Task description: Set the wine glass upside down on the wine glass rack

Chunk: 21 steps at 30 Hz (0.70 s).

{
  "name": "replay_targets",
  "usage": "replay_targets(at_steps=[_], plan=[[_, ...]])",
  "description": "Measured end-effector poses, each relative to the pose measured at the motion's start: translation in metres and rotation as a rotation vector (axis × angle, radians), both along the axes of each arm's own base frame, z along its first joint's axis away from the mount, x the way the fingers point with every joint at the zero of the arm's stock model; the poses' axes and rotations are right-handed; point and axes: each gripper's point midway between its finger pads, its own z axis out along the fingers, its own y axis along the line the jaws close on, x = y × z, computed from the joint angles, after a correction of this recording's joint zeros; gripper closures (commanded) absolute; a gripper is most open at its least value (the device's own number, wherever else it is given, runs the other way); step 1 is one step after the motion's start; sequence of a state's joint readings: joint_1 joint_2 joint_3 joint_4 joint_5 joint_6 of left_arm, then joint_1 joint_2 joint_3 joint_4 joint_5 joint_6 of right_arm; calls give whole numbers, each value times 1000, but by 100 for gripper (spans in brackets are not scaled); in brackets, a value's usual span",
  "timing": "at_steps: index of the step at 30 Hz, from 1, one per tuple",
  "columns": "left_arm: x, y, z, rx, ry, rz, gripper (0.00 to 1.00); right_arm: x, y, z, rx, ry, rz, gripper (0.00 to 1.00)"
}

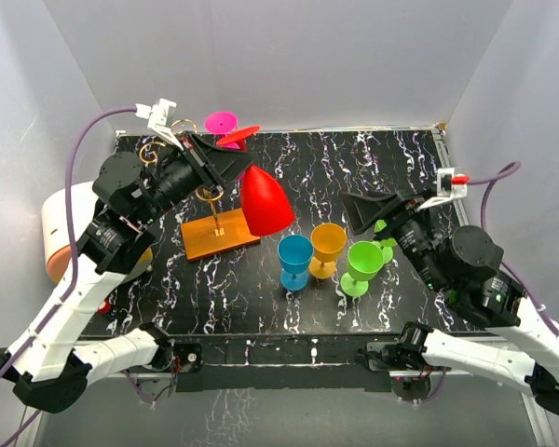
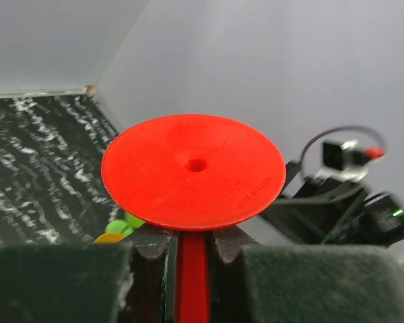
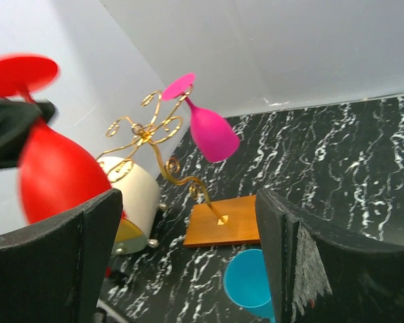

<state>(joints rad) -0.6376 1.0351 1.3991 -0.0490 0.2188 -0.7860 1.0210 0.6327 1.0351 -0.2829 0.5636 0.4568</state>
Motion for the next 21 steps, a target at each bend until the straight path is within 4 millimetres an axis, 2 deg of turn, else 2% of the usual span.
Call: replay_targets(at_steps=[5,11,16,21], plan=[[-6,7,-36,201,-83,-1,100,0,24,15,24,95,67,23],[-29,17,-63,361,-271,-58,100,-9,64,-5,45,242,212,26],[-38,20,-102,452,-354,-101,100,-22,98,-17,89,349,350,27],[-37,12,-135,511,-397,-161,100,-35,114,-4,165,365,458,29]])
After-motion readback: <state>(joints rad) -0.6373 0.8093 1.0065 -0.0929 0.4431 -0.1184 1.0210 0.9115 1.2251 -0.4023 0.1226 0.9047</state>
